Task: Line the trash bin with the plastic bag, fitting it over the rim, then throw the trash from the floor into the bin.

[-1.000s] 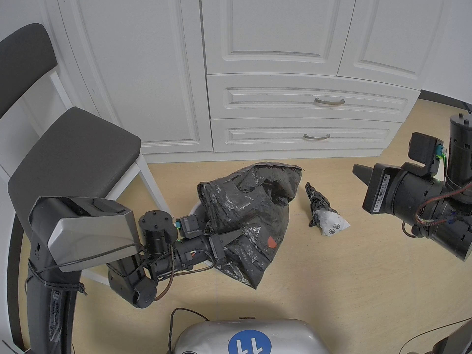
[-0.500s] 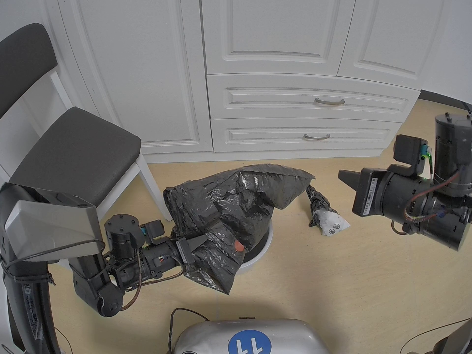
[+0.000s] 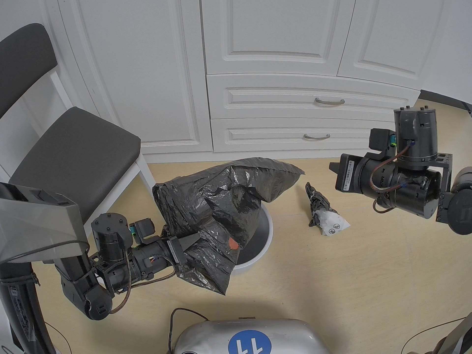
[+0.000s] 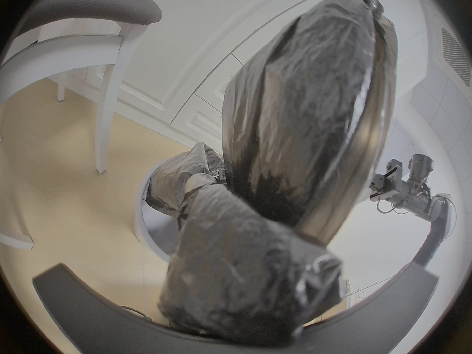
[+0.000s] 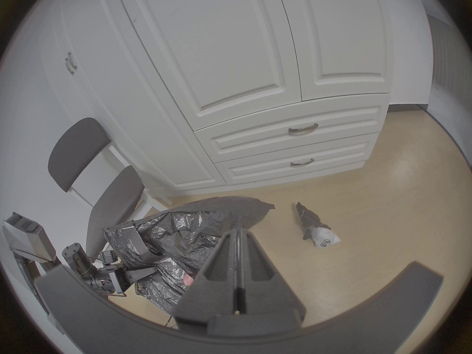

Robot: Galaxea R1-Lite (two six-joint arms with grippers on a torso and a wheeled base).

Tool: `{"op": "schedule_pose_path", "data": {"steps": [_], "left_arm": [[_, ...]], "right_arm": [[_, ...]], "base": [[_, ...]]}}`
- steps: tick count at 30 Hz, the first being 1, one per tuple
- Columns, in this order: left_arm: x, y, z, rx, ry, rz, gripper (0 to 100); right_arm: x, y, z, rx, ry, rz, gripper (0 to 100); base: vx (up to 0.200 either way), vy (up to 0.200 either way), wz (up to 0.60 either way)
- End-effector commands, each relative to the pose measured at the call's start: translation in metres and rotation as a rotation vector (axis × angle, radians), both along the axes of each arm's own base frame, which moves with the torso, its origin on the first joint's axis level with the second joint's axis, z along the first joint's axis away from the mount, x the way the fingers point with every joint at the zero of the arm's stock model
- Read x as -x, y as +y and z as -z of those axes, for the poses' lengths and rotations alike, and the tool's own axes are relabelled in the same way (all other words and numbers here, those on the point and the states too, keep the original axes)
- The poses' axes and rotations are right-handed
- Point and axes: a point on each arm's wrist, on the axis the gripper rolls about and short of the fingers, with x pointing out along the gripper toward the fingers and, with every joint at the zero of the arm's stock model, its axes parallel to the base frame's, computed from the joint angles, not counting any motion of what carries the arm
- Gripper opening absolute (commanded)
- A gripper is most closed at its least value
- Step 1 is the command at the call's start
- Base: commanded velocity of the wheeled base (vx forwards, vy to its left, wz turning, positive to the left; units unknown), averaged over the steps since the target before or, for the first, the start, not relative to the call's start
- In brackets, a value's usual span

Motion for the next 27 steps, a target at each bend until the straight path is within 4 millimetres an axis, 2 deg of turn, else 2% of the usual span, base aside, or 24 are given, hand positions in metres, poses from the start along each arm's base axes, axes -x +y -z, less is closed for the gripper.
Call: {"op": "schedule_pose_path", "data": {"steps": [1, 9, 18, 27], "left_arm": [[-0.002, 0.001, 0.000, -0.001, -0.003, -0.018, 0], [0.004, 0.012, 0.007, -0.026, 0.040, -0.062, 0], [-0.014, 0.037, 0.020, -0.040, 0.061, -0.156, 0], [-0.010, 0.061, 0.025, -0.084, 0.068, -0.147, 0]], "right_arm": [[-0.020, 0.008, 0.025, 0.032, 0.069, 0.006, 0], [-0.046, 0.024, 0.048, -0.010, 0.087, 0.030, 0], [-0.080, 0.045, 0.071, -0.130, 0.127, 0.078, 0], [-0.107, 0.063, 0.093, -0.232, 0.174, 0.119, 0]], "base": [[0.000, 0.000, 0.00], [0.000, 0.000, 0.00], [0.000, 0.000, 0.00], [0.000, 0.000, 0.00]]}}
